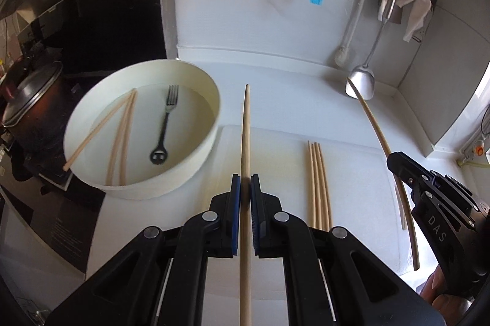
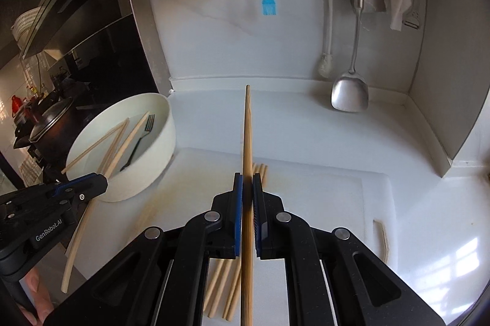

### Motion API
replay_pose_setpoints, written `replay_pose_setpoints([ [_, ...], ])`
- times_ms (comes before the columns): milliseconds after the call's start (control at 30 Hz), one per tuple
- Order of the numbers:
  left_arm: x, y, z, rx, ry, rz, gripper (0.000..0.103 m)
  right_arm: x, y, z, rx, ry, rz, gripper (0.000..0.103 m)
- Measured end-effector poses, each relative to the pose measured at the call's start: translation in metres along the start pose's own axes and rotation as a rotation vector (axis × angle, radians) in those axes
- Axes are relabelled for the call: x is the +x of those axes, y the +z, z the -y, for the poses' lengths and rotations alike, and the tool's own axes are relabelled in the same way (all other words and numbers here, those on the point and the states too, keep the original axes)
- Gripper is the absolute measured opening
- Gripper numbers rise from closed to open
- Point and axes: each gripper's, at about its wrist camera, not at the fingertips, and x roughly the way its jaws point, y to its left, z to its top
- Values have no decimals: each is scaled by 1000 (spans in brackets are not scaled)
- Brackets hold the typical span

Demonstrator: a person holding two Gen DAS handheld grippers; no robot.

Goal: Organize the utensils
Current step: 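Carry the left tool's chopstick while the right tool carries its chopstick into the bowl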

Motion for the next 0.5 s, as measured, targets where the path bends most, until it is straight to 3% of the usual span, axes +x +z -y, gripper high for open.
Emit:
replay_pose_setpoints([
  [267, -21, 39, -91, -34, 60, 63, 7, 22, 42, -80, -19, 76, 4, 6],
  [500, 12, 66, -179, 13, 75, 21, 7, 70, 67, -155, 29, 90, -25, 6],
])
